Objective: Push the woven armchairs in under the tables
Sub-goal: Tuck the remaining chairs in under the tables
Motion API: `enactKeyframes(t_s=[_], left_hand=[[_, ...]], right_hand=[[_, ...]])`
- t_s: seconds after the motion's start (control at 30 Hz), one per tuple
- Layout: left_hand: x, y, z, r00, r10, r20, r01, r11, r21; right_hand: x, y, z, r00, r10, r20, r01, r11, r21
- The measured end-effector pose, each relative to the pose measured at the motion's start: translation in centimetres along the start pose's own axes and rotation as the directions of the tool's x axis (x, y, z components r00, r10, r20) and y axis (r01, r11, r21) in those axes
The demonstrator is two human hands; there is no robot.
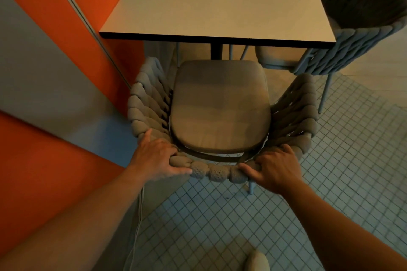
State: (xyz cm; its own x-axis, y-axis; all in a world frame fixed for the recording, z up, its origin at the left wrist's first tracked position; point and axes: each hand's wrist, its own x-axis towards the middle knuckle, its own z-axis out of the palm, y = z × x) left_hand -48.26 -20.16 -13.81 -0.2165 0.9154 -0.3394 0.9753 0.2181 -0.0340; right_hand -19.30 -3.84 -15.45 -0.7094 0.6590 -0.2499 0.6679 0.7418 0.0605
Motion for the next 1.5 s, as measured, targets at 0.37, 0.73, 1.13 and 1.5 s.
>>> enactKeyframes(t_s=[0.37, 0.73, 1.13, 1.5], left_hand=[[1.5, -0.4, 0.0, 1.000, 0.023, 0.008, -0.023, 1.000, 0.021], [1.6, -0.6, 0.3, 1.000, 0.015, -0.025, -0.014, 0.999, 0.033], [-1.7, 0.3, 1.9, 0.999, 0.025, -0.043, -0.023, 0.998, 0.056], [-3.8, 0.8, 3.0, 0.995, 0.056, -0.082, -0.052, 0.998, 0.046]], right_hand=[[1.2, 0.6, 0.7, 0.998, -0.017, -0.063, 0.017, 1.000, -0.004], [1.2, 0.4, 0.5, 0.998, -0.016, -0.062, 0.018, 1.000, 0.024], [-2.3, -0.7, 1.8, 0.998, -0.006, -0.067, 0.007, 1.000, 0.020], [-4.6, -1.4, 2.4, 0.999, 0.001, -0.045, 0.001, 0.999, 0.033]])
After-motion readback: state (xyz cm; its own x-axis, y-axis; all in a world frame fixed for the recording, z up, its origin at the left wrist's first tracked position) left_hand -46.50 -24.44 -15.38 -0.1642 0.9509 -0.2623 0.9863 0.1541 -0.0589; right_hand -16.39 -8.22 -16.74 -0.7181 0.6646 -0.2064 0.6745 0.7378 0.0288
